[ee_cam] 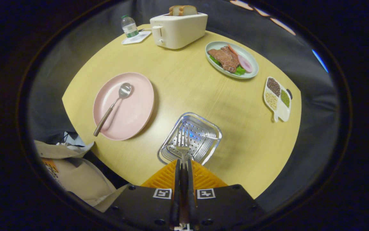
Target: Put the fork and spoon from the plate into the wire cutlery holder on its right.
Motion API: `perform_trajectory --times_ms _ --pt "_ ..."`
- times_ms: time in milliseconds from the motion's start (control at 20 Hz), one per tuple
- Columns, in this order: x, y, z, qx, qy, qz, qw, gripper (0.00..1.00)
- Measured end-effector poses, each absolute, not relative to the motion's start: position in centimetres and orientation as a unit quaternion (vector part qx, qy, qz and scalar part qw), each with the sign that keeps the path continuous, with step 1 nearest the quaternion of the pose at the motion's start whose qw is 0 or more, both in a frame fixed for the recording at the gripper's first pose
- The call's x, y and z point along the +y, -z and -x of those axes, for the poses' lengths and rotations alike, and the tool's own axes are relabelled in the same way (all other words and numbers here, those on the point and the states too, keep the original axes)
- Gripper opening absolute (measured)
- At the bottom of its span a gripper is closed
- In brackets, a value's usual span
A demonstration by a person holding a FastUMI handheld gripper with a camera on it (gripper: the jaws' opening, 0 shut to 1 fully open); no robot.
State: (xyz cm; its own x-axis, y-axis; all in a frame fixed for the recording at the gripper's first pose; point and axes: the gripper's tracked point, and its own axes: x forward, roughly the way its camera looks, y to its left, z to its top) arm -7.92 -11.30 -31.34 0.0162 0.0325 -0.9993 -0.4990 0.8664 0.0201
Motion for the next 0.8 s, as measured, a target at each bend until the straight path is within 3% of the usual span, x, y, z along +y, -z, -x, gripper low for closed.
perform_trajectory --times_ms 350,800 --pt "-9.6 30.3 7.3 0.635 -0.185 0.153 0.734 1.0" --pt "-3.5 27.2 6.3 0.507 -0.149 0.079 0.846 1.0"
